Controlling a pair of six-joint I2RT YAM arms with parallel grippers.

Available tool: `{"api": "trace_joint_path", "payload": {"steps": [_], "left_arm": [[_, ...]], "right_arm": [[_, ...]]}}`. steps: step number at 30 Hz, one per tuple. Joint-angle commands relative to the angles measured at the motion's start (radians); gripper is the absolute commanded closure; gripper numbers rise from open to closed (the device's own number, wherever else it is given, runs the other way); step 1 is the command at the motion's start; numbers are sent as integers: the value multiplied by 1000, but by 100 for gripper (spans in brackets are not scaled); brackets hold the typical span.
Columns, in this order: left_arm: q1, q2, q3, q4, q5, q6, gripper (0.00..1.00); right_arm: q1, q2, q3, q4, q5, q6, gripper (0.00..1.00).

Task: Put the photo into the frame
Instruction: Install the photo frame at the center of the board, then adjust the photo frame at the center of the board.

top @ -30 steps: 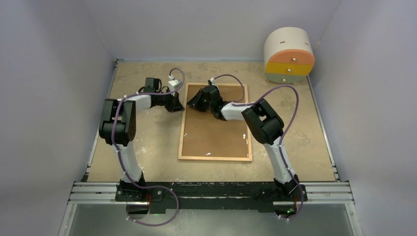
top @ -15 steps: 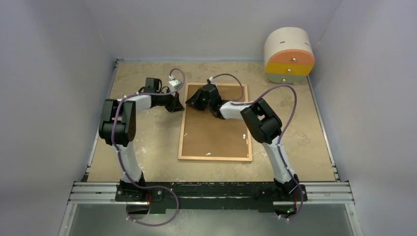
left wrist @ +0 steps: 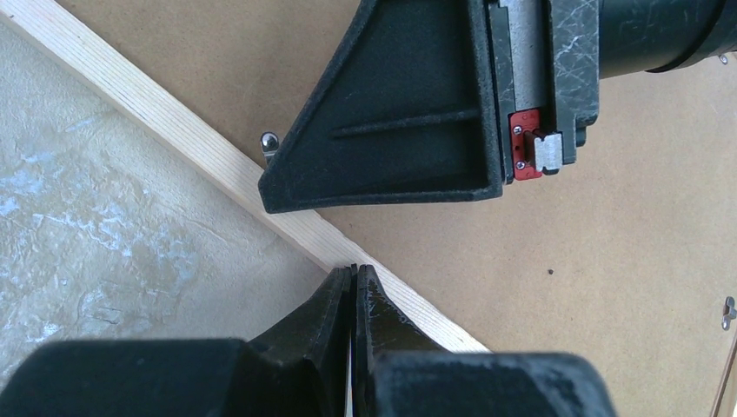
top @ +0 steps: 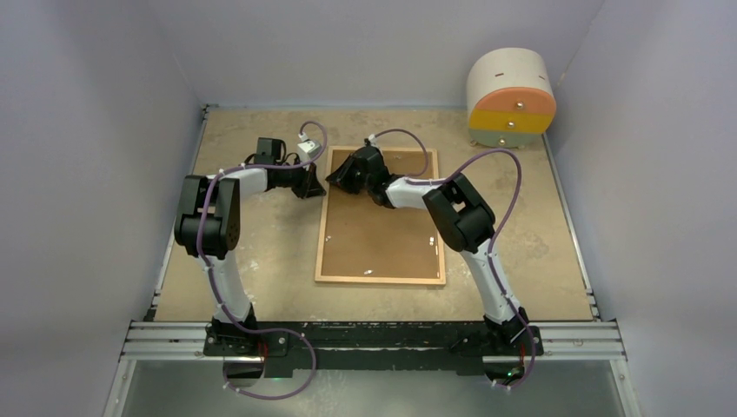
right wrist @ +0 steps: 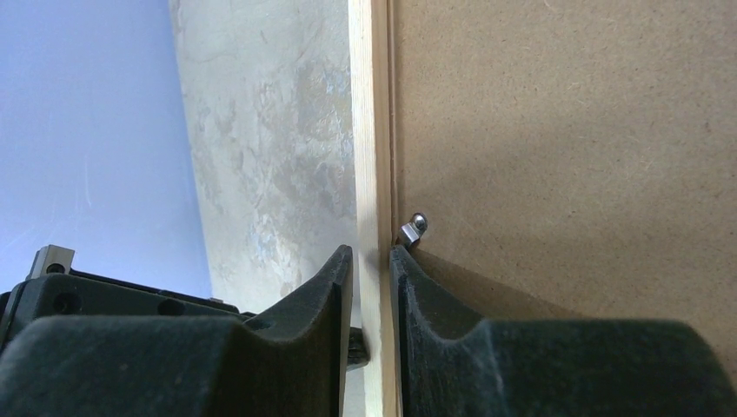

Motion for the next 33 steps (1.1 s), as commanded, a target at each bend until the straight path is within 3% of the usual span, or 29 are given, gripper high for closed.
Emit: {"api": "trace_joint_path", "payload": {"steps": [1, 4, 8, 13, 17, 22, 33], "left_arm": [[-34, -9, -38, -95, 10, 24, 100], [-26, -37, -14, -145, 2, 49, 100], [14, -89, 12, -214, -6, 100, 100], [-2, -143, -43, -288, -104, 245, 99], [-47, -191, -155, -252, -210, 325, 99], [-82, -224, -237, -246, -272, 381, 99], [-251, -301, -322, -255, -322, 431, 98]], "right_arm": [[-10, 4, 2, -56, -39, -17, 74], [-41, -51, 11, -26, -182, -52, 68], [-89, -177, -12, -97, -252, -144, 51], [-217, -347, -144, -246, -176, -246, 30], [-348, -461, -280, -326, -20, -299, 21], [-462, -475, -352, -394, 108, -358, 17], [-473, -323, -280, -359, 10, -365, 18]]}}
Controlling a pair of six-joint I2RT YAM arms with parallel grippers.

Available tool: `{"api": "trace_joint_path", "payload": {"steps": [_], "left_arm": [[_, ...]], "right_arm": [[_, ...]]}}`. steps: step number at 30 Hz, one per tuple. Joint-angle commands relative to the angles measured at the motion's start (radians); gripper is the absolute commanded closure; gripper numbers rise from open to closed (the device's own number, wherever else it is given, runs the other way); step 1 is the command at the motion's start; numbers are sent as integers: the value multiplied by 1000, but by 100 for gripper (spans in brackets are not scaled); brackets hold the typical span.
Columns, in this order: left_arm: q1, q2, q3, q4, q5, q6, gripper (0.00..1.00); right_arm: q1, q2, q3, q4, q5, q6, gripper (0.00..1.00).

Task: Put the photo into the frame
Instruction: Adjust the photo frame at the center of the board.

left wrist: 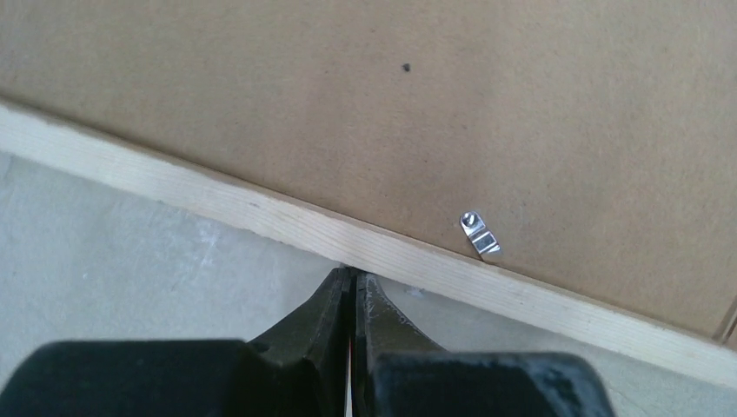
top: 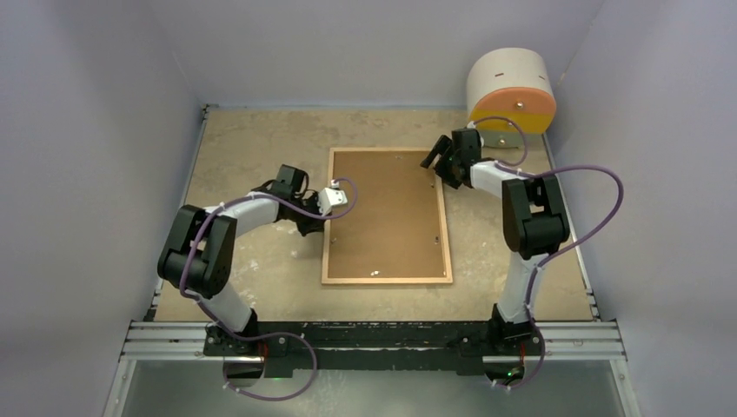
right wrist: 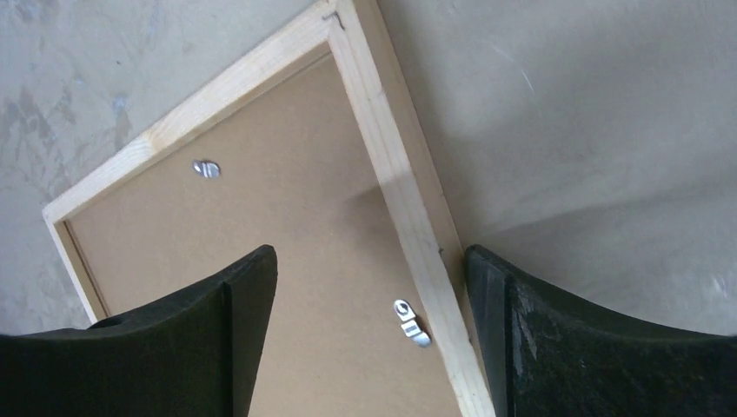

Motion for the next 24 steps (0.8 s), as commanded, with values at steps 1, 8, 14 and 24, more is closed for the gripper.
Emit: {"api": "trace_joint_path", "payload": {"steps": [1, 8, 14, 24], "left_arm": [[-72, -10, -40, -61, -10, 35, 98], [-174, 7, 22, -83, 46, -17, 92], [-197, -28, 86, -160, 142, -45, 43], [-26, -127, 297, -494, 167, 97, 12]], "right_arm": [[29, 71, 60, -7, -66, -24, 19], [244, 297, 409, -97, -227, -65, 21], [405, 540, 865, -274, -359, -129, 21], [269, 254, 671, -225, -179, -192, 1]]}}
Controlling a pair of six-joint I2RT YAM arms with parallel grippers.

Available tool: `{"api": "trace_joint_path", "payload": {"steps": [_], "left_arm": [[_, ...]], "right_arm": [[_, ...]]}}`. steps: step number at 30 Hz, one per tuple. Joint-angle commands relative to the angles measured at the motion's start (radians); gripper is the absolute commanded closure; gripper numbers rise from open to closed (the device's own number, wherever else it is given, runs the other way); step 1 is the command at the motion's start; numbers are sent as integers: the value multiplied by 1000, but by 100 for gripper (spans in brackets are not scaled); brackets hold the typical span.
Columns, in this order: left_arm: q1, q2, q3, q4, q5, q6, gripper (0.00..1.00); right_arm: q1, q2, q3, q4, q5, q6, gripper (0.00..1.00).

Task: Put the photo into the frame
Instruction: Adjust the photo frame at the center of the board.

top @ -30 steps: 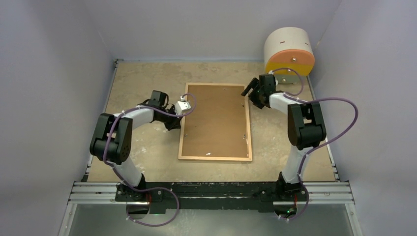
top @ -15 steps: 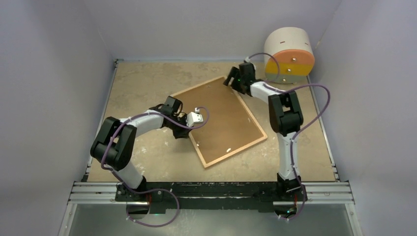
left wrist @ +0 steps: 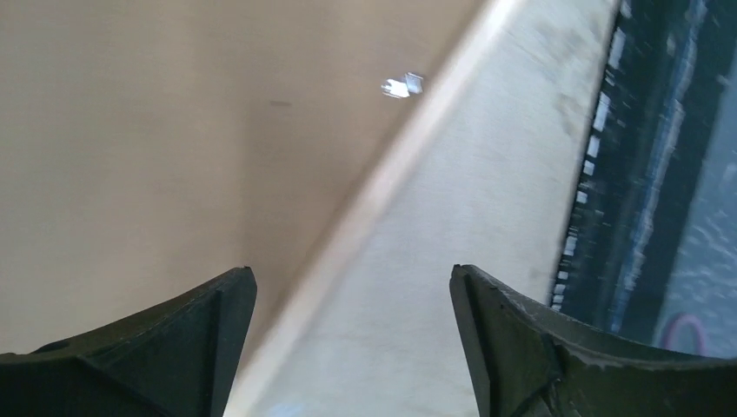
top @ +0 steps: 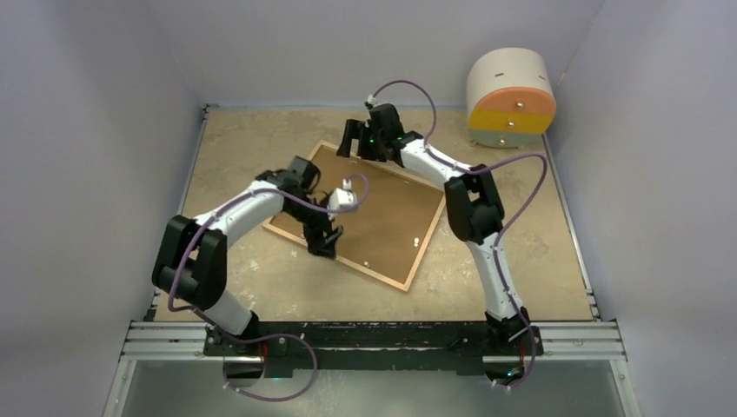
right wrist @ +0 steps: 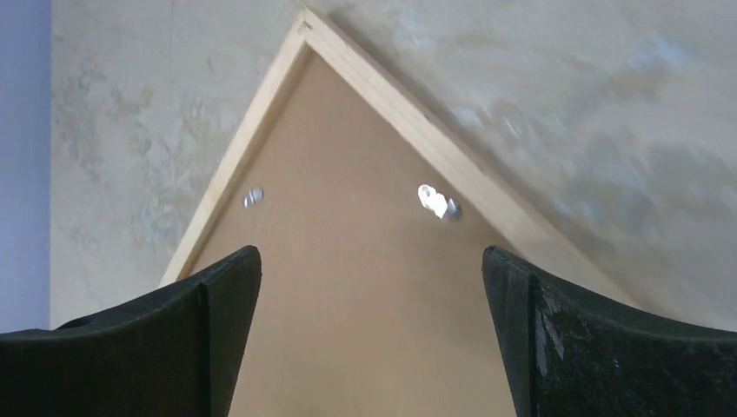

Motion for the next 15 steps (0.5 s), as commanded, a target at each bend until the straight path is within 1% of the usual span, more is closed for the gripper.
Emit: {"api": "trace_joint_path", "payload": {"steps": [1, 2, 4, 5, 7, 8, 9, 12, 13, 15], "left_arm": [[182, -41, 207, -41, 15, 134, 11], [231, -29, 242, -60, 12, 149, 11], [324, 6, 297, -29, -25, 125, 10], [387, 27, 314, 22, -50, 89, 10], [468, 91, 348, 131, -111, 21, 14], [506, 135, 368, 179, -146, -7, 17], [531, 181, 392, 231, -190, -35, 20], [580, 318, 471, 281, -247, -98, 32], [583, 345, 478, 292, -256, -109, 35], [584, 379, 465, 319, -254, -118, 40]], "right_arm": [[-96, -271, -196, -49, -15, 16, 1], [-110, -321, -248, -48, 2, 18, 1], [-124, -443, -376, -52, 52, 25, 1], [-126, -497, -443, -57, 84, 28, 1], [-127, -607, -590, -60, 143, 45, 1], [-128, -656, -692, -57, 153, 56, 1], [-131, -710, -767, -57, 172, 70, 1], [-147, -857, -968, -45, 159, 114, 1], [-153, -896, -1025, -41, 158, 129, 1], [-172, -955, -1129, -22, 109, 160, 1]]}}
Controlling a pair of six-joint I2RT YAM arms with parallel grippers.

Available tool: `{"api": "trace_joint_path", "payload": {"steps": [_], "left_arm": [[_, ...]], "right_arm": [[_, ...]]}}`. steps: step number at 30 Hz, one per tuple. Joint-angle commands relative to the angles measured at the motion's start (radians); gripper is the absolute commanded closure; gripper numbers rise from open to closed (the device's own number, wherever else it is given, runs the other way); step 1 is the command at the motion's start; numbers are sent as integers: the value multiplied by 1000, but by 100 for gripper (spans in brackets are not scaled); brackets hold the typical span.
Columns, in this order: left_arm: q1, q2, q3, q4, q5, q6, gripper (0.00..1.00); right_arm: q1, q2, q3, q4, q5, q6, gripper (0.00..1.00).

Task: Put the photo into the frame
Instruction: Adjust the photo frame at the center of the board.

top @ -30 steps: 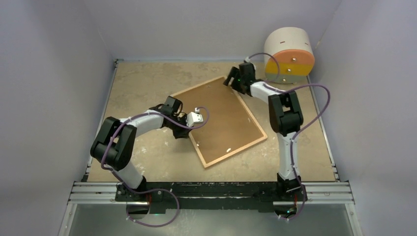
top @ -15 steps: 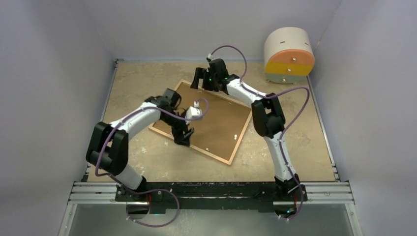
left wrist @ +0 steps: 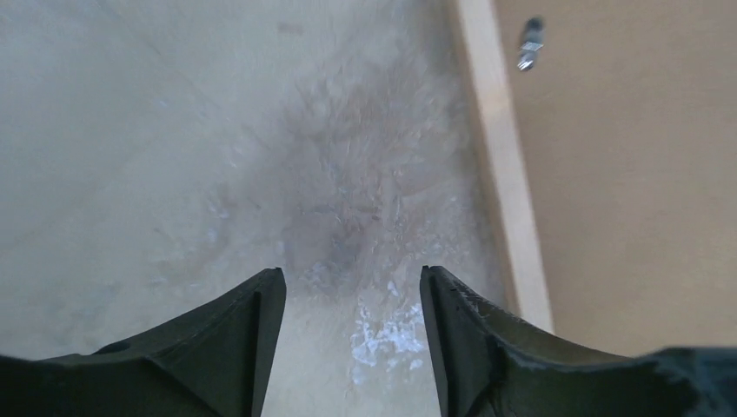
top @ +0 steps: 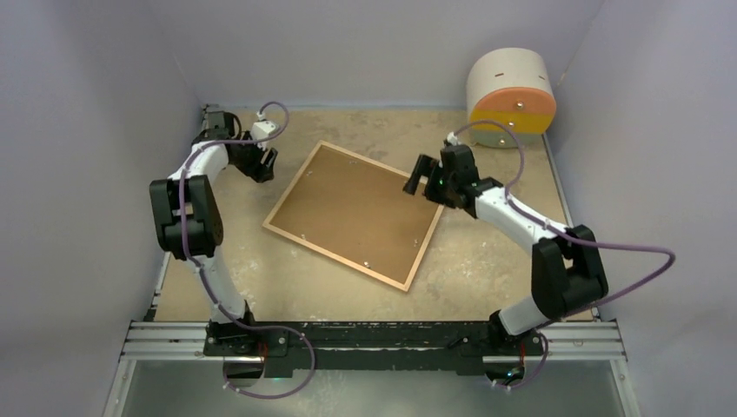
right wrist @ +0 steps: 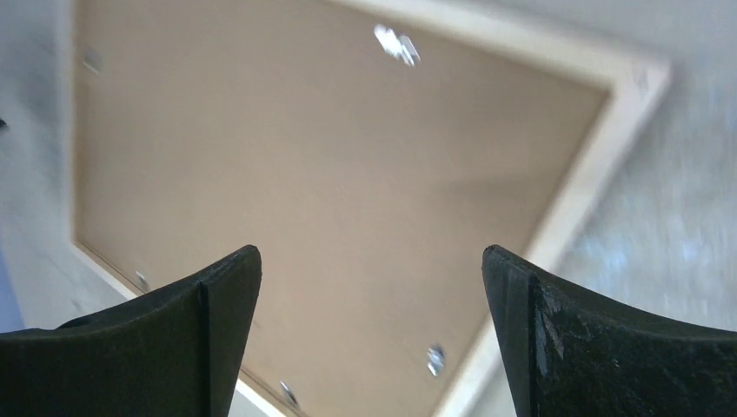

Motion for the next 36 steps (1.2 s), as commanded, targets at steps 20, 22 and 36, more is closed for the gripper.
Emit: {"api": "trace_joint_path", "payload": {"steps": [20, 22, 36], "left_arm": [[-144, -127, -423, -255, 178, 394, 67], [-163, -149, -445, -302, 195, 438, 66], [-50, 2, -134, -216, 297, -10, 37]], "right_arm": [[-184, 161, -82, 57, -220, 39, 2], [-191, 154, -72, 17, -183, 37, 3], [-139, -173, -149, 3, 134, 118, 18]]}}
